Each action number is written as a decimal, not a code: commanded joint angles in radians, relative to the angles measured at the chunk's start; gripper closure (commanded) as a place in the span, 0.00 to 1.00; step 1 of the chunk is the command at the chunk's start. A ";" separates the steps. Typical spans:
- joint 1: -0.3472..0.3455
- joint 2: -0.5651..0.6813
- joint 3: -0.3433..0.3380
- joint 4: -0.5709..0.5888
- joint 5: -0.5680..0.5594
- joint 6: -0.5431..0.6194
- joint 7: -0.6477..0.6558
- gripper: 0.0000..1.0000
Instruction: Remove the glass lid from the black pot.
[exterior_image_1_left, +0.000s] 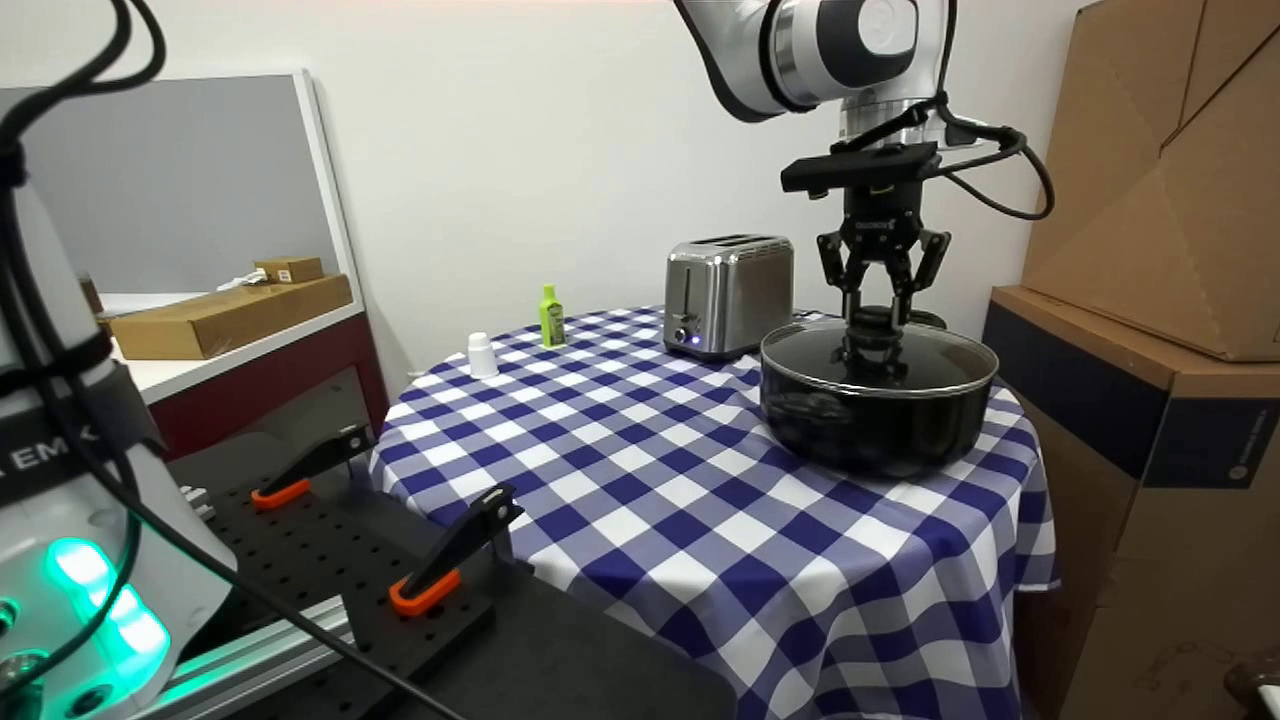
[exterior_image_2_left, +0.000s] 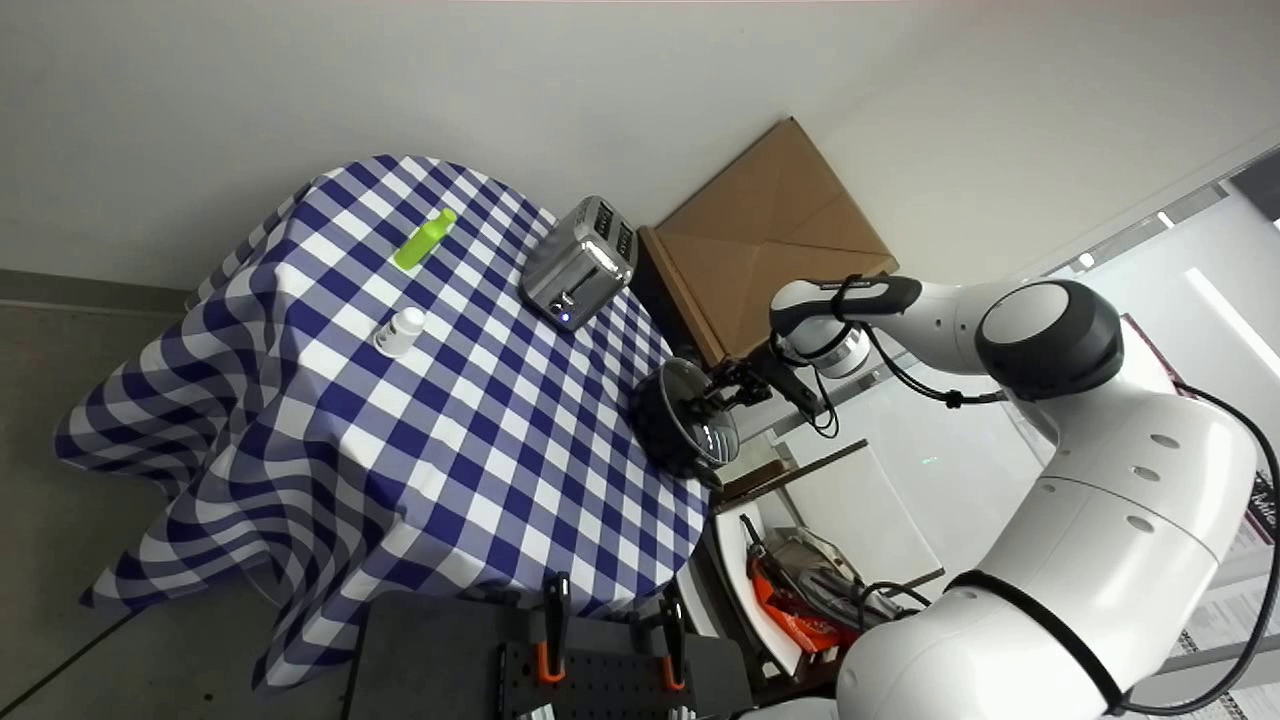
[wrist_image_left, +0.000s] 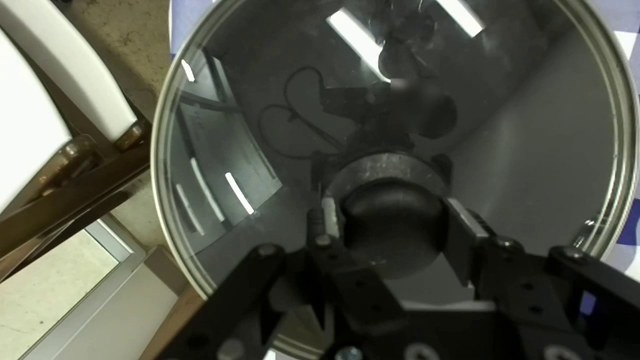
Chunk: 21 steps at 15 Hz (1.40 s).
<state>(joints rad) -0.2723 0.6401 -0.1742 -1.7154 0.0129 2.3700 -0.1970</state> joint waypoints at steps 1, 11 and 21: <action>-0.008 -0.079 0.025 -0.043 -0.002 -0.003 -0.009 0.75; 0.067 -0.479 0.089 -0.335 -0.011 -0.073 -0.062 0.75; 0.255 -0.510 0.203 -0.671 -0.040 0.197 -0.059 0.75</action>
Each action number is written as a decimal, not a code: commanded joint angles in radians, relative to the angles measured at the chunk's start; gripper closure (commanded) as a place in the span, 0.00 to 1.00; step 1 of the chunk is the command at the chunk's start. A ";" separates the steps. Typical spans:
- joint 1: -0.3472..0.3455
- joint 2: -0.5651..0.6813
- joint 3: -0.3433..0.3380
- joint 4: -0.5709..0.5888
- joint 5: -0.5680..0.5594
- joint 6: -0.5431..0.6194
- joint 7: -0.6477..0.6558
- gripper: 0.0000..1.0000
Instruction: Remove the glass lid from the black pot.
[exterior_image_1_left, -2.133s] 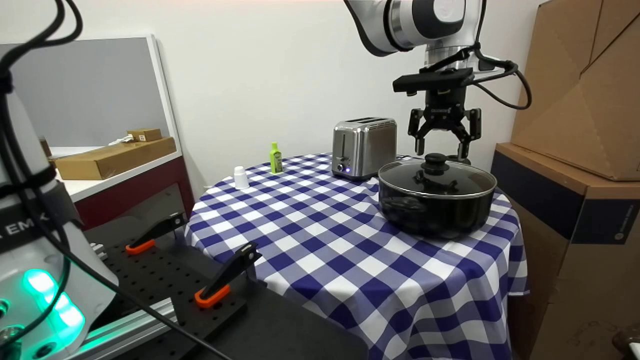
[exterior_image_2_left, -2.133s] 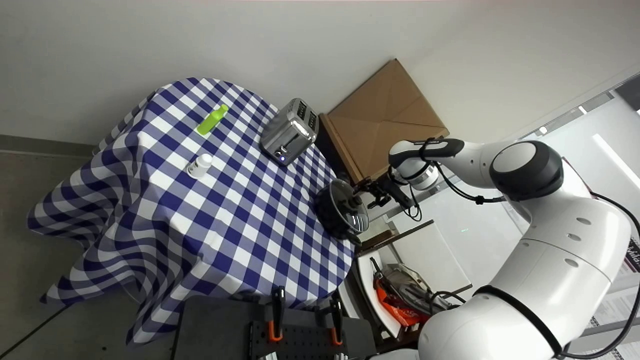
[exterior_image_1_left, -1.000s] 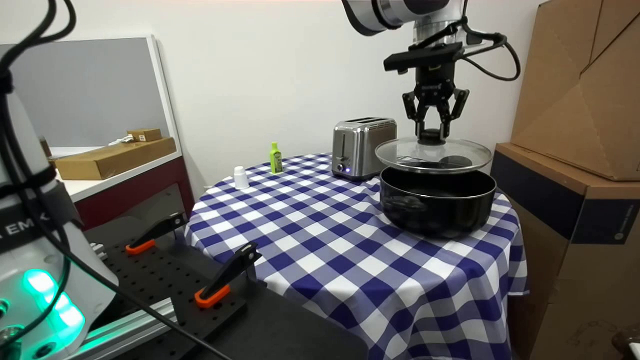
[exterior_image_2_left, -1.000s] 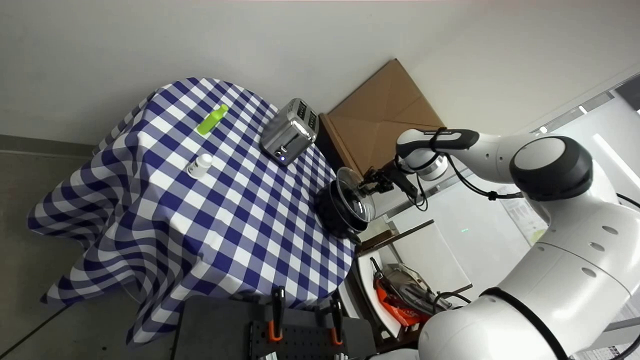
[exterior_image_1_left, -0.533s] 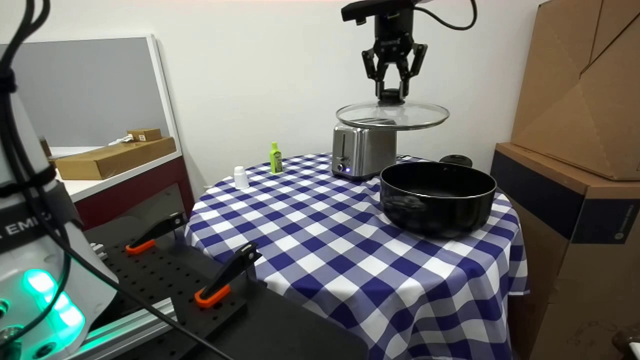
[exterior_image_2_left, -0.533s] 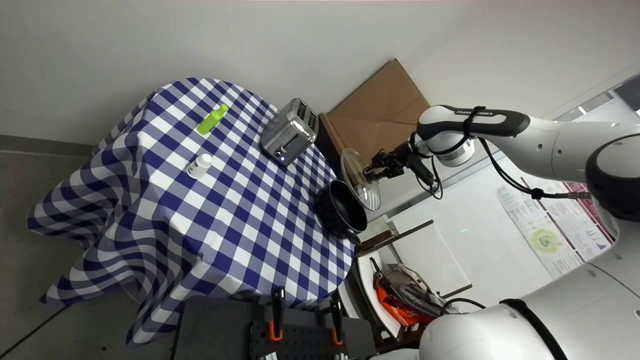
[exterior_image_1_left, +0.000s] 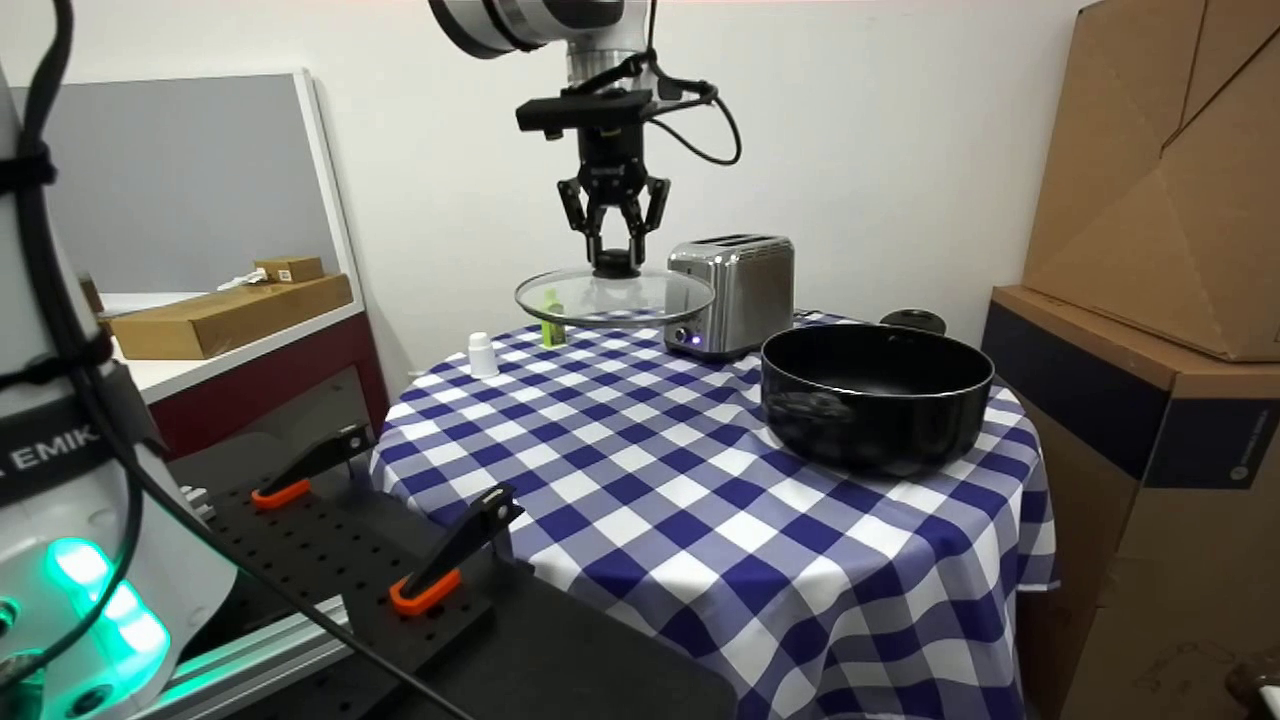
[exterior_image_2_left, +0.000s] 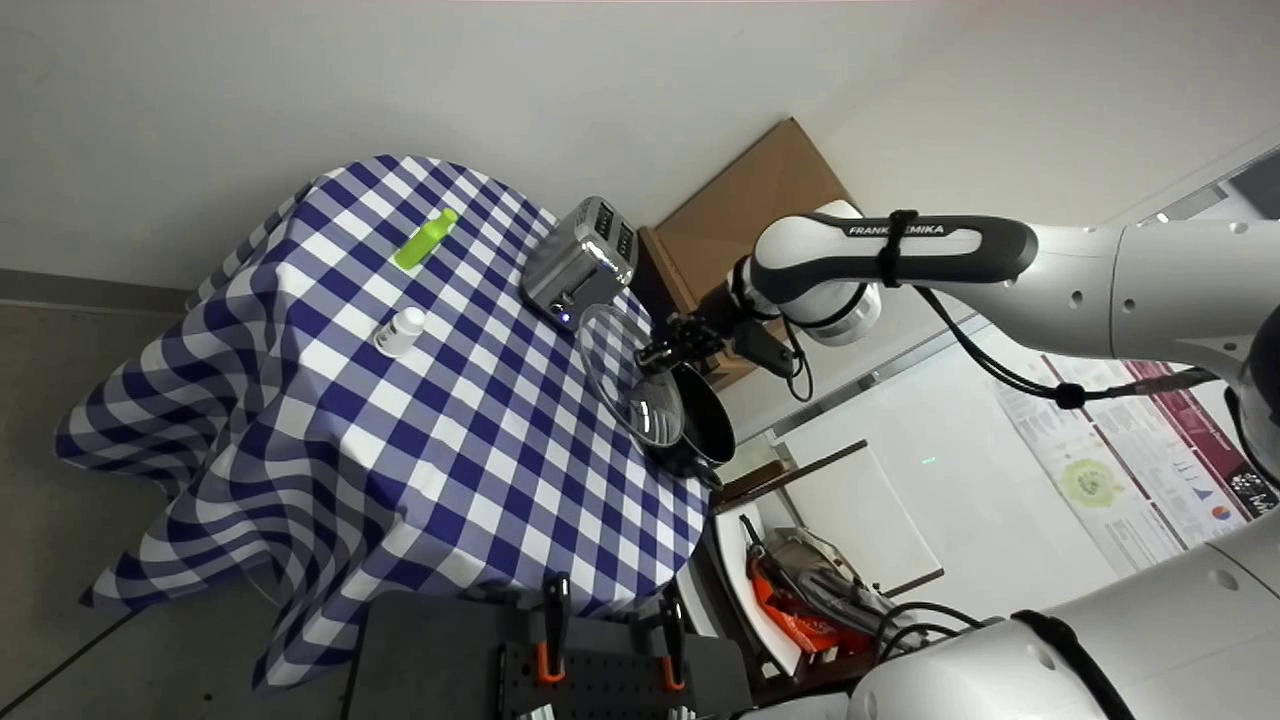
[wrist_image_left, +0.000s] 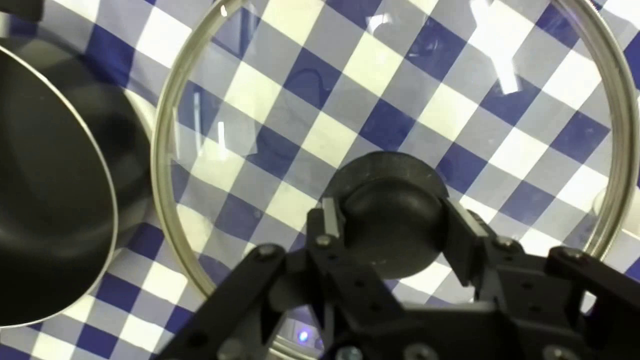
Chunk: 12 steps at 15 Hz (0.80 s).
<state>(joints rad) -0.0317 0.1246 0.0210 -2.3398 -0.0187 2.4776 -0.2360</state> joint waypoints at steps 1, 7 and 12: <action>0.017 0.027 0.009 -0.053 -0.016 0.113 -0.025 0.75; 0.014 0.185 -0.022 -0.056 -0.112 0.243 -0.004 0.75; 0.041 0.292 -0.087 -0.038 -0.241 0.340 0.031 0.75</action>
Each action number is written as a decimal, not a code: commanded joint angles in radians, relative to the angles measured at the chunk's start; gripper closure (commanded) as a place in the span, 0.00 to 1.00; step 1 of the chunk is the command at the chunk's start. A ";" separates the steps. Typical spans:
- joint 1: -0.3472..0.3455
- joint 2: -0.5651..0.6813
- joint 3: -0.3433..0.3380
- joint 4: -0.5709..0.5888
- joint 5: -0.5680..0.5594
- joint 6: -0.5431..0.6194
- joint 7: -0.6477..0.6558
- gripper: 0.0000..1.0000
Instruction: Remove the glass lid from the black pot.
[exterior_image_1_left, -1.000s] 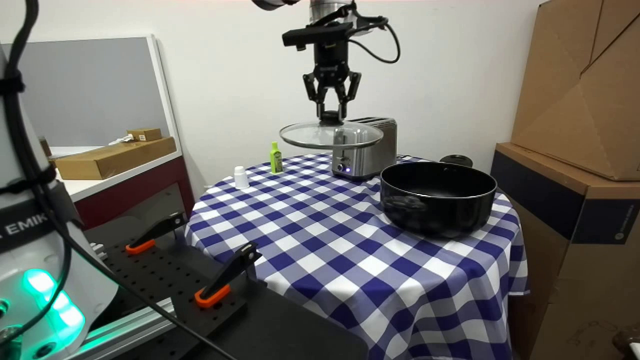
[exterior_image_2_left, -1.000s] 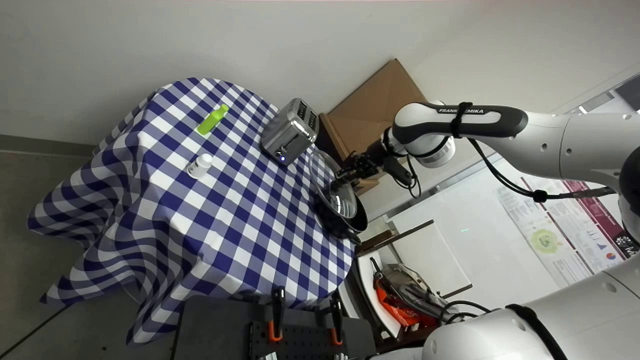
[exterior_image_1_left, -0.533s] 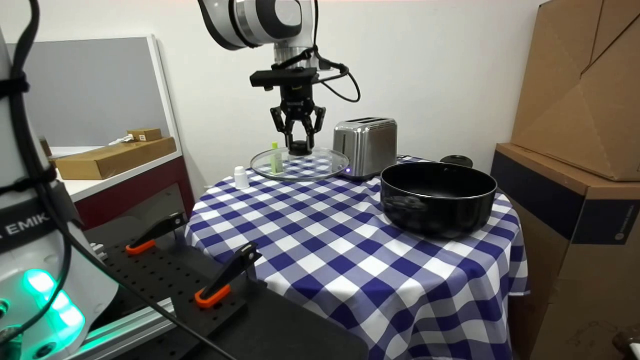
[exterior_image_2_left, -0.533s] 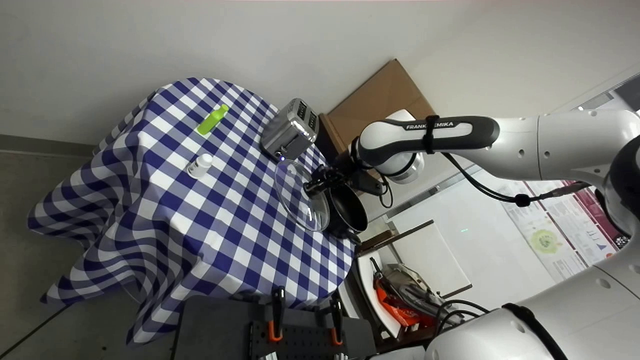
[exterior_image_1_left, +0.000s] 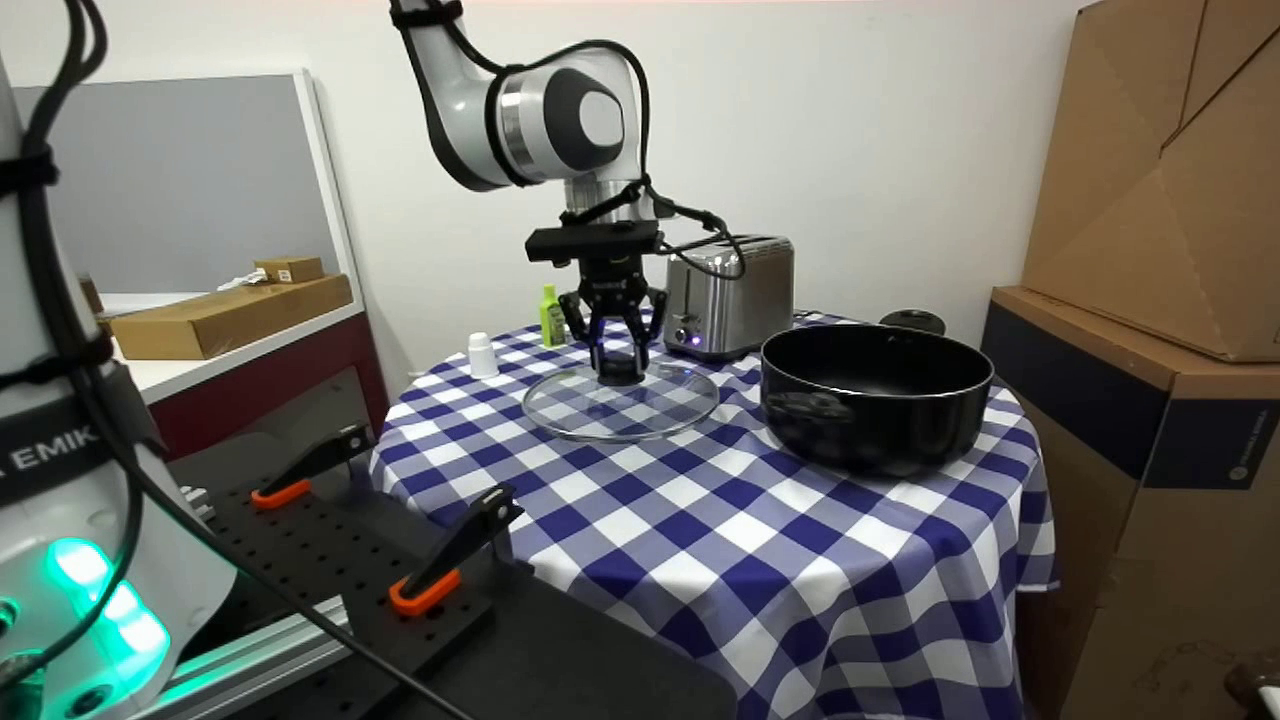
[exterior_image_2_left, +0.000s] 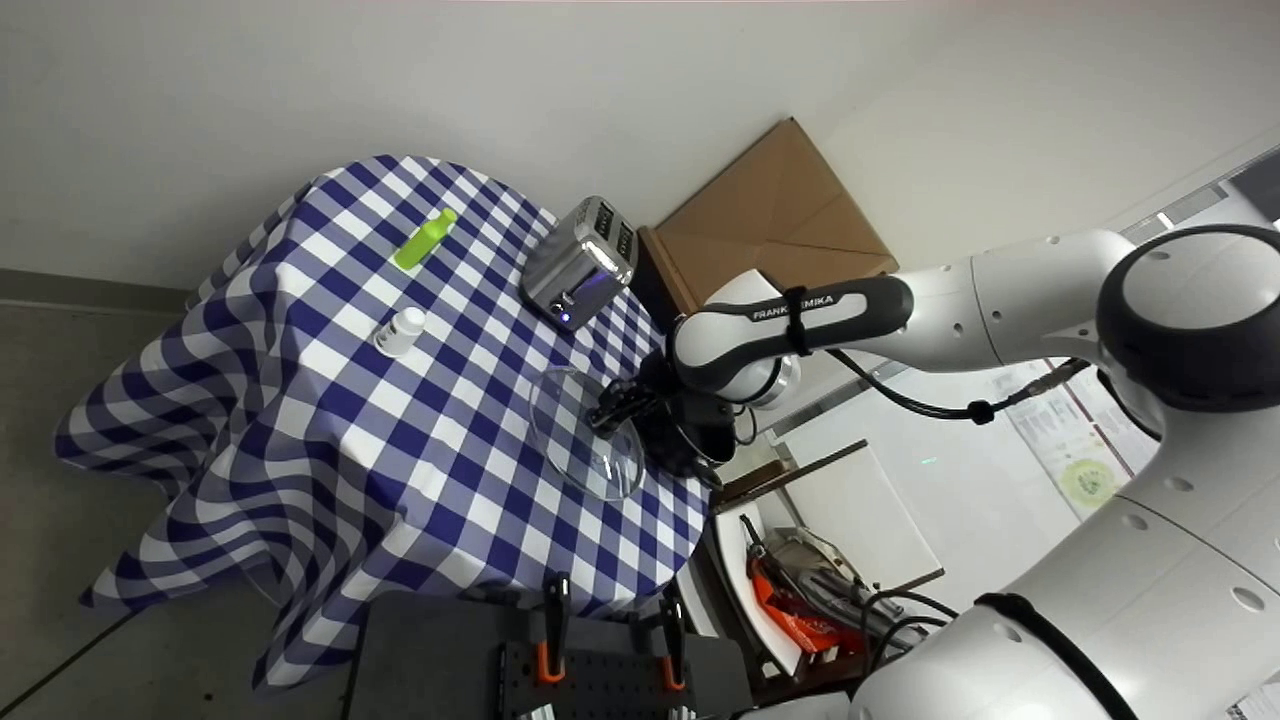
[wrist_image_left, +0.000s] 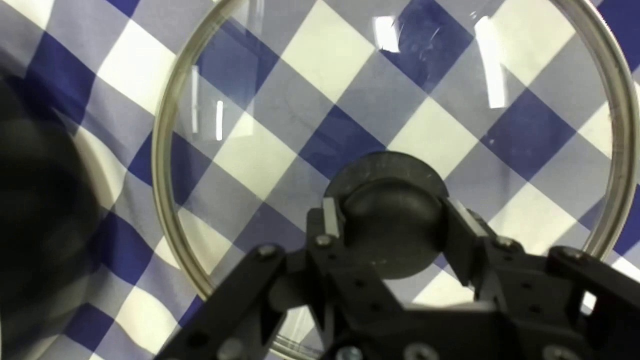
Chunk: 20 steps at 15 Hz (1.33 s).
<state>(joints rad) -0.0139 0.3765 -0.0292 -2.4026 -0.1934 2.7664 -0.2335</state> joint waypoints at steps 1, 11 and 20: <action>0.023 0.052 -0.039 0.026 -0.074 0.064 0.024 0.75; -0.028 -0.020 0.031 0.002 0.045 0.017 0.046 0.00; 0.003 -0.415 0.014 -0.054 0.198 -0.321 0.396 0.00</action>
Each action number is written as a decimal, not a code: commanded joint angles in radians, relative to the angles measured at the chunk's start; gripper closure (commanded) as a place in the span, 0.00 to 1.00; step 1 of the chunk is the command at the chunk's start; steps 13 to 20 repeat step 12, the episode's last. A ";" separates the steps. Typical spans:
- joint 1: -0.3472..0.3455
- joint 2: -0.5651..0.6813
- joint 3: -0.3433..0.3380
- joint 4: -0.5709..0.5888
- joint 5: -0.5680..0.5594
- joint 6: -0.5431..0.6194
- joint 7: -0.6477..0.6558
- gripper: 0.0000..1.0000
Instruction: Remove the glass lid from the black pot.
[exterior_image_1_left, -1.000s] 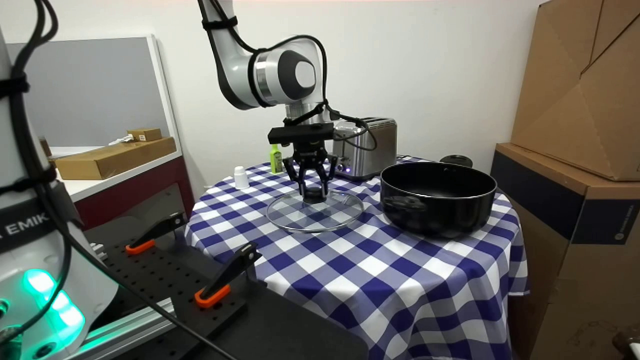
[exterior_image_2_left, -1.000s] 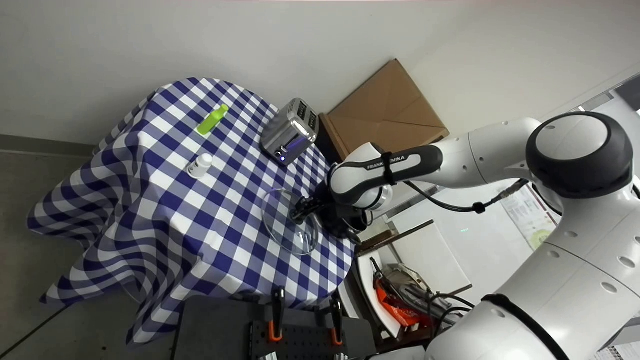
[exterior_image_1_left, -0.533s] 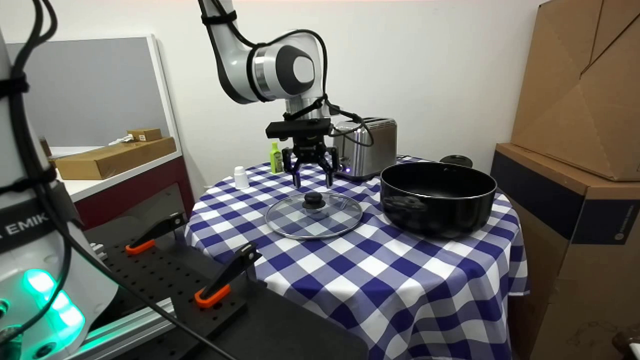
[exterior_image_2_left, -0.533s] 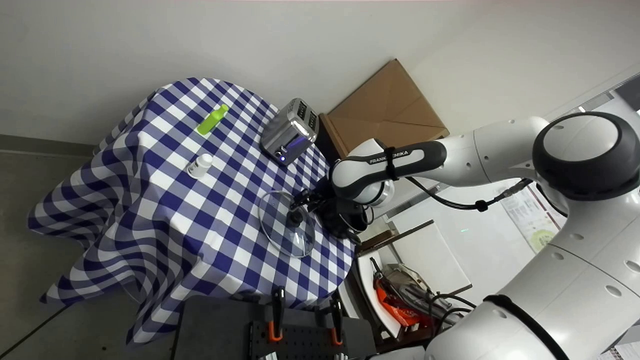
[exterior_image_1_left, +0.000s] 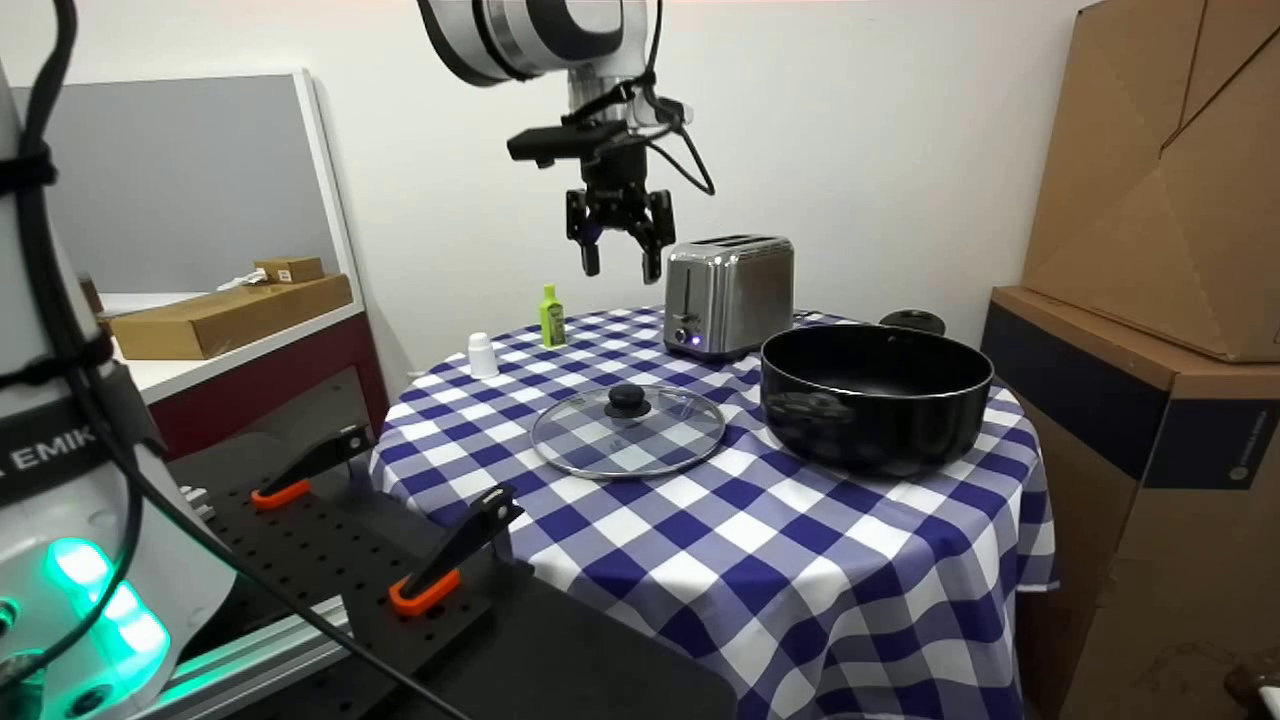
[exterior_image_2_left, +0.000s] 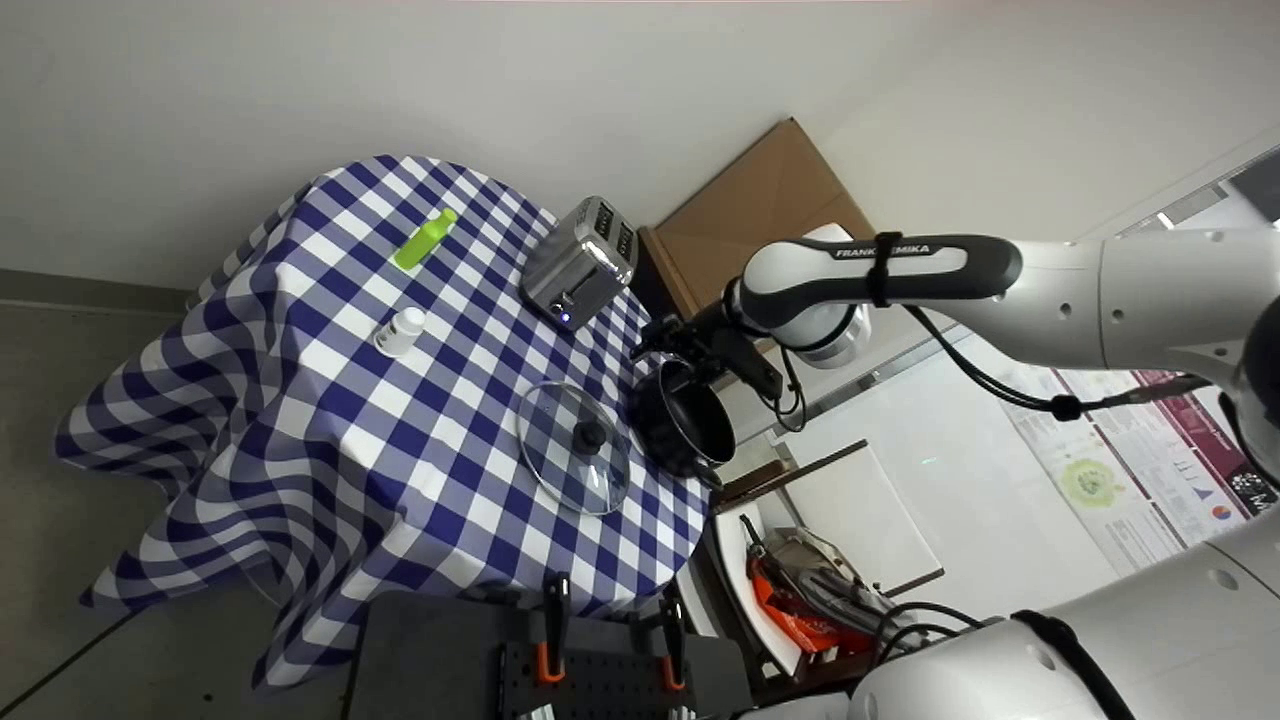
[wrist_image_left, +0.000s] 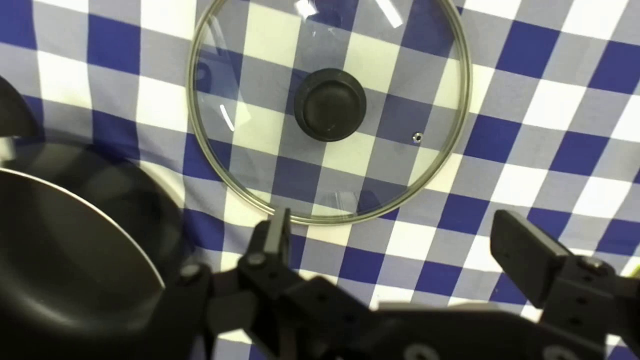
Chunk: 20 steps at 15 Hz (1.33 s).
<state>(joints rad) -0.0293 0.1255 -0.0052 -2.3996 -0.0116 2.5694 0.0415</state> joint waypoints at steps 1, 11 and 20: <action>0.020 -0.219 -0.006 -0.067 0.001 -0.180 0.173 0.00; 0.010 -0.208 0.001 -0.060 0.000 -0.174 0.154 0.00; 0.010 -0.208 0.001 -0.060 0.000 -0.174 0.154 0.00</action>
